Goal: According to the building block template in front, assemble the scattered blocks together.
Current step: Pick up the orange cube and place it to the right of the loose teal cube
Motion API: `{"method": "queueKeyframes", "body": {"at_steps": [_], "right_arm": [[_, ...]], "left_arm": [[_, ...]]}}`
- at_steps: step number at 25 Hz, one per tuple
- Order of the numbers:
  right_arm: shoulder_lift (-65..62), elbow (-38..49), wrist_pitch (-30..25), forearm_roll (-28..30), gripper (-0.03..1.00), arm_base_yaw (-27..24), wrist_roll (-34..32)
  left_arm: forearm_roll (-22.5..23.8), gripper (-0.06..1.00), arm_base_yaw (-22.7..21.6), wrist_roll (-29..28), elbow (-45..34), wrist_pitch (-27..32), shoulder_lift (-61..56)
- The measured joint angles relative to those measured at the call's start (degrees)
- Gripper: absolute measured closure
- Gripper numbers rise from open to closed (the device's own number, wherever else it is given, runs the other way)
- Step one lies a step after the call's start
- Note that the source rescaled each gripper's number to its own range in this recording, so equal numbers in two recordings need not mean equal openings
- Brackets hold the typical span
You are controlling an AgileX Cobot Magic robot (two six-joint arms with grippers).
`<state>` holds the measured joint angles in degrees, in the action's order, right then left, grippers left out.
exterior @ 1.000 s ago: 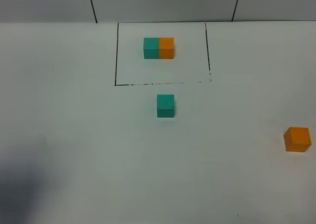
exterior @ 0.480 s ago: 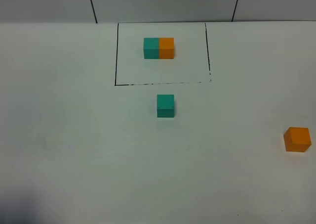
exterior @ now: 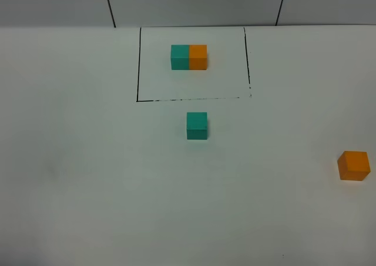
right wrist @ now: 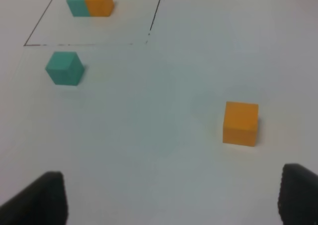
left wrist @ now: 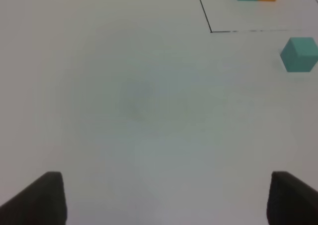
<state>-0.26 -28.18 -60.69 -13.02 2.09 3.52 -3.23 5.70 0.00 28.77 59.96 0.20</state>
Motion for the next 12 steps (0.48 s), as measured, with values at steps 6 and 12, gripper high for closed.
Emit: {"method": "queueKeyframes", "body": {"at_steps": [6, 12], "right_arm": [[0.0, 0.0, 0.0, 0.0, 0.24, 0.0, 0.0], [0.0, 0.0, 0.0, 0.0, 0.24, 0.0, 0.0]], "left_arm": [[-0.8, 0.27, 0.0, 0.8, 0.0, 0.0, -0.2], [-0.9, 0.27, 0.0, 1.0, 0.0, 0.0, -0.2]]}}
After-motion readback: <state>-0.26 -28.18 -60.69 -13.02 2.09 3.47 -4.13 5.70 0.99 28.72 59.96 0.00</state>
